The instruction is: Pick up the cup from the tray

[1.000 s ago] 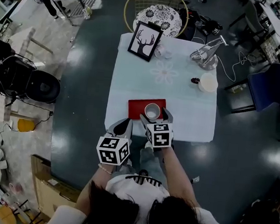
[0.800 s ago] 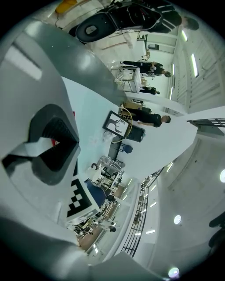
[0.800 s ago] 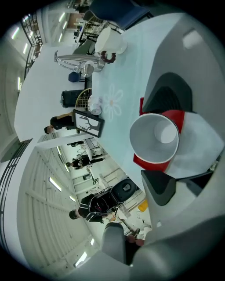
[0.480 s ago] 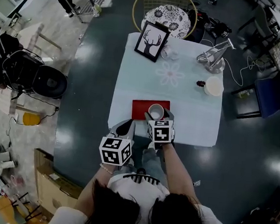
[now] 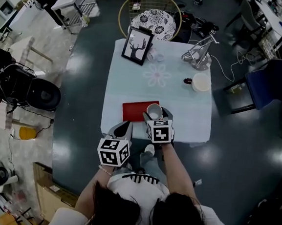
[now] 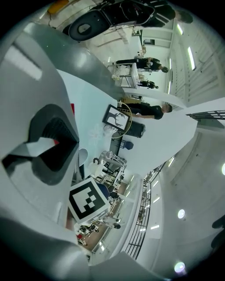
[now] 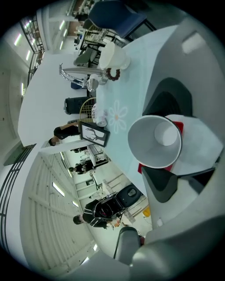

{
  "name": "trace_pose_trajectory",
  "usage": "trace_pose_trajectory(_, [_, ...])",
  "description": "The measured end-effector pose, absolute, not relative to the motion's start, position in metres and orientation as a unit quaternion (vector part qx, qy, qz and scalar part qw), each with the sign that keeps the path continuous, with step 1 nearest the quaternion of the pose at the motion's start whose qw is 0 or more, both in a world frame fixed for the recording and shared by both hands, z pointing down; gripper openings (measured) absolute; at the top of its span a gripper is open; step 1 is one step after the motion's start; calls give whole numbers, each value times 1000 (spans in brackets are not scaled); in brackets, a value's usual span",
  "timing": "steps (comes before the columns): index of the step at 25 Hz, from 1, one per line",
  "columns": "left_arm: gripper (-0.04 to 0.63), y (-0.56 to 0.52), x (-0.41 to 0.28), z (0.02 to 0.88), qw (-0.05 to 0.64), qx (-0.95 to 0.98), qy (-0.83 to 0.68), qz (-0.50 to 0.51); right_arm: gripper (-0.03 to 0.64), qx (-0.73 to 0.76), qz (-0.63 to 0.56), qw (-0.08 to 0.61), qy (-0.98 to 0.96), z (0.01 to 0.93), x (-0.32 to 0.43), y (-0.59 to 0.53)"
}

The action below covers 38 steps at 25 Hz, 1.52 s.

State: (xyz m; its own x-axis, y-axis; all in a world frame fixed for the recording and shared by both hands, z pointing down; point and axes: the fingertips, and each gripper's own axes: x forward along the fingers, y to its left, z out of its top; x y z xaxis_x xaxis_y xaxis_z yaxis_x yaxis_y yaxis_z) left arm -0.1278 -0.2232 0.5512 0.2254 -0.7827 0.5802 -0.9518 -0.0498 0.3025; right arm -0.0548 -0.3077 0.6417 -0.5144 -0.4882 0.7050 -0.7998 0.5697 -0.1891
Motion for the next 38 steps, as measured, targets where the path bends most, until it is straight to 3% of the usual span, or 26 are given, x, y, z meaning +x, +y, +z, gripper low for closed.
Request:
trace_pose_trajectory(18, [2, -250, -31, 556, 308, 772, -534, 157, 367, 494, 289, 284, -769, 641, 90, -323])
trace_pose_trajectory(36, [2, -257, -52, 556, 293, 756, -558, 173, 382, 495, 305, 281, -763, 670, 104, -324])
trace_pose_trajectory(38, [2, -255, -53, 558, 291, 757, -557, 177, 414, 494, 308, 270, -767, 666, 104, -324])
